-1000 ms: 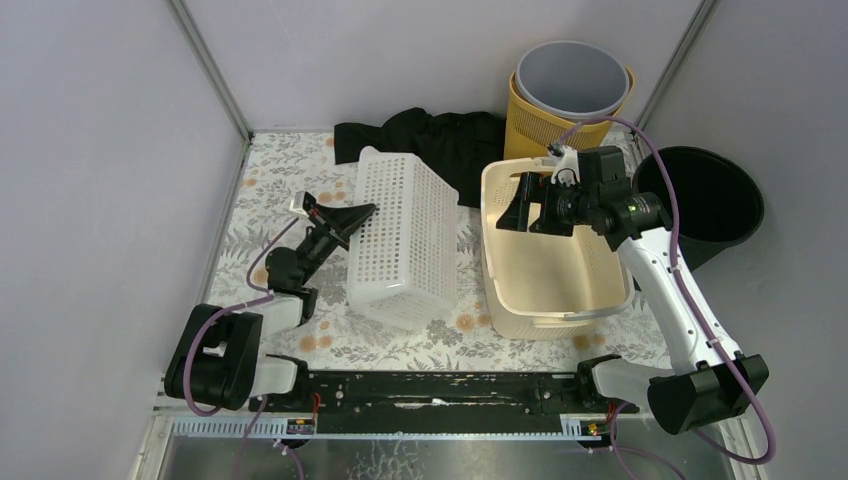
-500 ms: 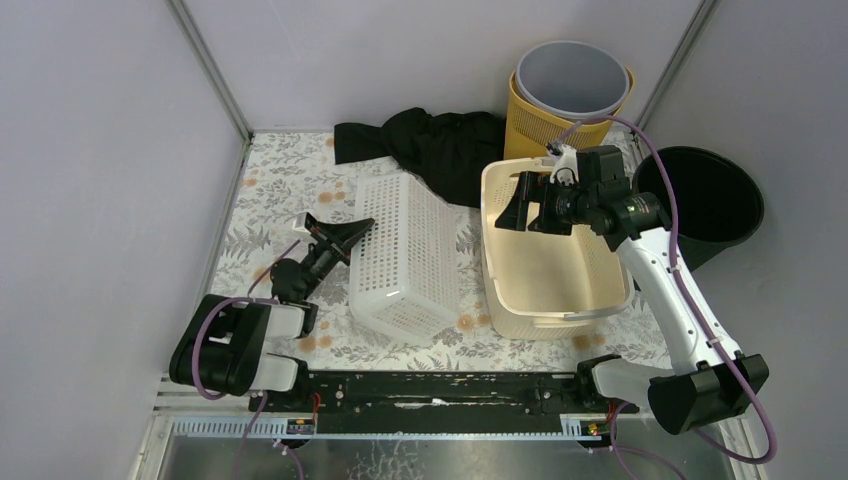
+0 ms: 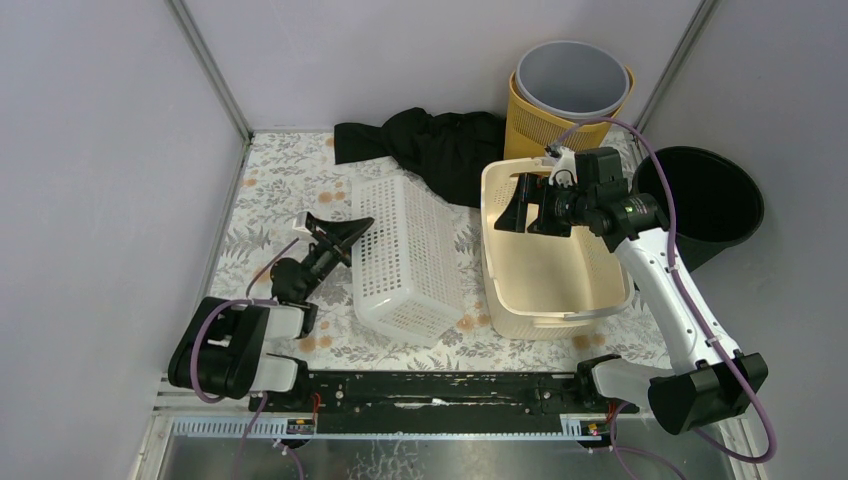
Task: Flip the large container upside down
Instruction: Turn the container upside down at the center of the board.
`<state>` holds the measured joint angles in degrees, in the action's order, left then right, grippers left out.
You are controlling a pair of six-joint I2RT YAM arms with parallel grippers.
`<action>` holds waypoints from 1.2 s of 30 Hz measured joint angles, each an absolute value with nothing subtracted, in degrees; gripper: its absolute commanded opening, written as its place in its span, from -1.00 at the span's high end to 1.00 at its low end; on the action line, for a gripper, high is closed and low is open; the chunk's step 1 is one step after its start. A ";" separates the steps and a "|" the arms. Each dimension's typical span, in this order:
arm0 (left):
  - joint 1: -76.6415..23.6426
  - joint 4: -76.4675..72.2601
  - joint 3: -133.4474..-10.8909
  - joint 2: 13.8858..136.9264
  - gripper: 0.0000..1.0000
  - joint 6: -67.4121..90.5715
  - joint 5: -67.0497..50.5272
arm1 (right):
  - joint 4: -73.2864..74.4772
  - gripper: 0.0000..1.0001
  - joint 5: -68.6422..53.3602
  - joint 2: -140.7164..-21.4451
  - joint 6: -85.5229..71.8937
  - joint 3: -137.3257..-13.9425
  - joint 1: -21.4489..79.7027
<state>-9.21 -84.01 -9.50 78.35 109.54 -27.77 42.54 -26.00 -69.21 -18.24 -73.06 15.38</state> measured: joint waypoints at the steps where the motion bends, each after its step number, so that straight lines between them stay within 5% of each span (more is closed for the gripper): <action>1: -9.21 -83.42 -9.50 78.02 -0.09 109.01 -27.97 | 42.52 -0.94 -26.00 -69.21 -18.24 -73.06 15.38; 20: -7.66 -47.94 -15.31 68.47 -0.10 87.50 -30.61 | 42.50 -0.93 -26.00 -69.17 -18.22 -72.86 15.40; 36: -7.33 -42.70 -15.99 68.18 -0.08 82.39 -30.59 | 42.50 -0.93 -26.00 -68.99 -18.22 -72.86 15.40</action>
